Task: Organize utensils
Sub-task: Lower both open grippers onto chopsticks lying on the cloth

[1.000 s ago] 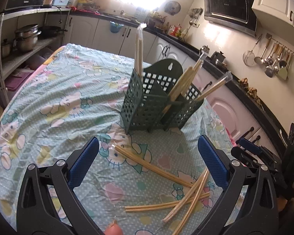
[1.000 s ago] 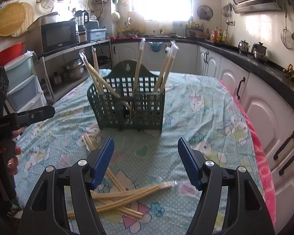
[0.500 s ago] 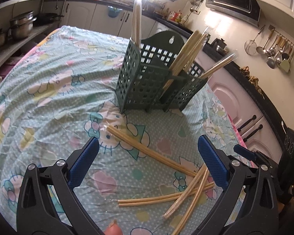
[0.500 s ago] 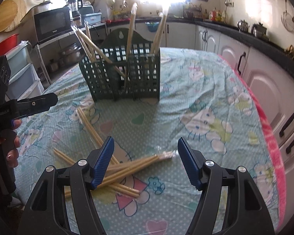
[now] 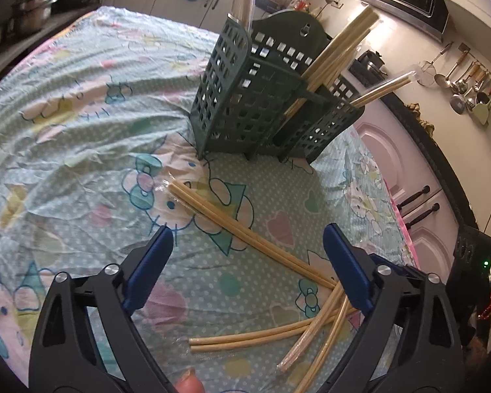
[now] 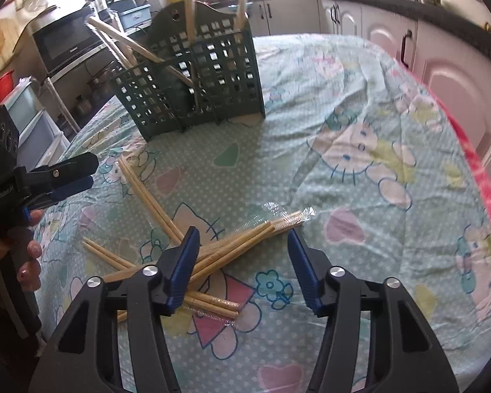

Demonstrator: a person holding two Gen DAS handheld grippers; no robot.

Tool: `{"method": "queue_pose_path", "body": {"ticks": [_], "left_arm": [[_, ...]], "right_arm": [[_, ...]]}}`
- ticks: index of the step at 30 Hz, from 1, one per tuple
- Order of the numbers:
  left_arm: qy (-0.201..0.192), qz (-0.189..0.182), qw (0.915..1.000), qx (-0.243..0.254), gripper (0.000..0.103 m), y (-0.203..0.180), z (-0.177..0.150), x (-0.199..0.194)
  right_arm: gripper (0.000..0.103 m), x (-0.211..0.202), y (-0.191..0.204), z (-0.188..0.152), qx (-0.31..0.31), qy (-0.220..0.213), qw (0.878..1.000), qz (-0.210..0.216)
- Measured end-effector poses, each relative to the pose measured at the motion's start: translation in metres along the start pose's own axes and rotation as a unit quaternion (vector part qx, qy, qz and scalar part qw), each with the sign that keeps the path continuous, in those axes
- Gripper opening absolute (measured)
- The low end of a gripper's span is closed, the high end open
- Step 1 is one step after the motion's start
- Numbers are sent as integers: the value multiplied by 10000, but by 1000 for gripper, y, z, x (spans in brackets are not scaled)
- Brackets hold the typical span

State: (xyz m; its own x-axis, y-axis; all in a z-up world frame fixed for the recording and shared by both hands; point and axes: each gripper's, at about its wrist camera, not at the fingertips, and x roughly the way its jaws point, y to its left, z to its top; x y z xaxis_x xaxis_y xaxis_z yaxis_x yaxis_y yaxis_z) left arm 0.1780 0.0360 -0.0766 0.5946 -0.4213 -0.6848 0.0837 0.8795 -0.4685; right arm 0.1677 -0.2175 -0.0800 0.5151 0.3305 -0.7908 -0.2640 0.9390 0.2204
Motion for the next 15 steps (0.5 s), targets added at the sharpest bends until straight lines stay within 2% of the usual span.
{"method": "queue_pose_path", "body": {"ticks": [6,8,15], "left_arm": [[226,-140,9991,-318,73,11,7,16],[272,-142,9986,-442,71,16,9,20],[306,-203,9959,-825,62,32,19,27]], "right_arm": [[39,11,-9,2,421,122,9989,169],[32,11,-12,4,516,118,9984,195],[21,9,-23,6,798,136,9960,392]]}}
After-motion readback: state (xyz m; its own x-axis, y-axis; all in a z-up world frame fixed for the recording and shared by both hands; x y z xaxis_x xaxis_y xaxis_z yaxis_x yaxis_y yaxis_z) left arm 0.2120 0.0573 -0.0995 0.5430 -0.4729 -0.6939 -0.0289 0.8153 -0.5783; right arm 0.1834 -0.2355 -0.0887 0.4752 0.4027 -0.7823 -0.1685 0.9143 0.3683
